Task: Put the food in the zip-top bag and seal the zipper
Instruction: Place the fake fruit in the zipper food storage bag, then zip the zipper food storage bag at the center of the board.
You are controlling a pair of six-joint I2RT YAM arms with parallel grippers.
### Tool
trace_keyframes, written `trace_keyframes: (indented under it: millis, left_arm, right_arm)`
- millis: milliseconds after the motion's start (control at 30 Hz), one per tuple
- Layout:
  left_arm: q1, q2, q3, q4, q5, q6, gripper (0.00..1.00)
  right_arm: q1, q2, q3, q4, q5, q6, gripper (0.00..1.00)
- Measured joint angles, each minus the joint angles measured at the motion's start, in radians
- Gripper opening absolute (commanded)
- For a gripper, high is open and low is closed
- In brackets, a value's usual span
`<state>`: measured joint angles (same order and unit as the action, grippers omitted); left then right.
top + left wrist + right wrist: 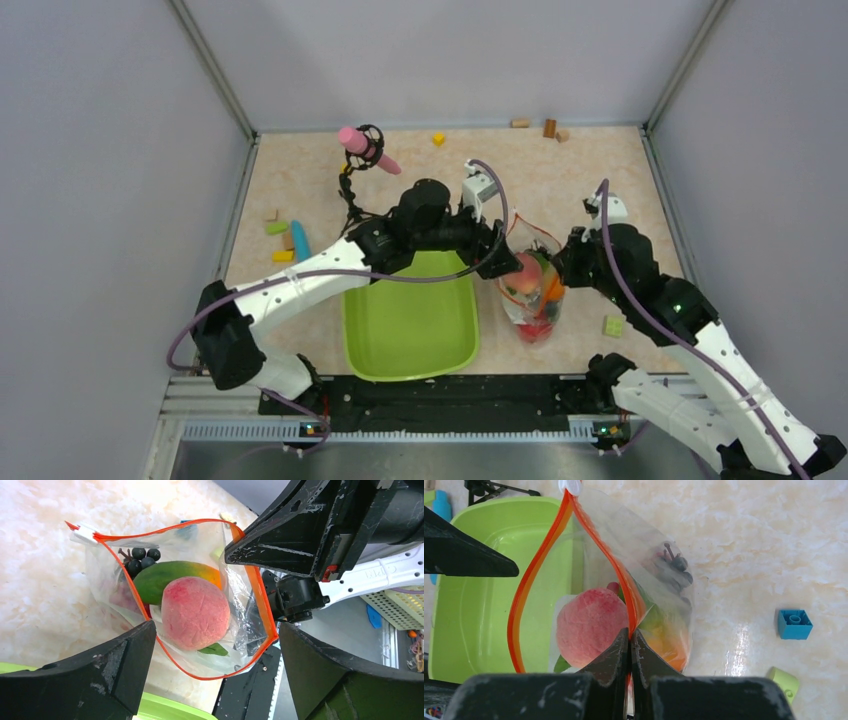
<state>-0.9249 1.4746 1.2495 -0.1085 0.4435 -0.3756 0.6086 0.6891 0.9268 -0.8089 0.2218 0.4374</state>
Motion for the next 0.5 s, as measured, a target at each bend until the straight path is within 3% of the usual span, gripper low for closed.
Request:
trace_keyframes:
  millis: [133,300,500]
  left_arm:
    - [0.000,-0.072,-0.022,0.000,-0.087,0.005,0.98]
    - [0.026,-0.277,-0.151,0.012,-0.286,0.004,0.98]
    - [0.172,-0.462,-0.282,0.029,-0.417,0.004,0.98]
  right_arm:
    - [0.000,0.004,0.047,-0.021,-0.004,0.000,0.00]
    - [0.000,0.032,0.091,-0.043,0.003,0.004,0.00]
    - [0.000,0.082,0.103,-0.043,0.016,0.010,0.00]
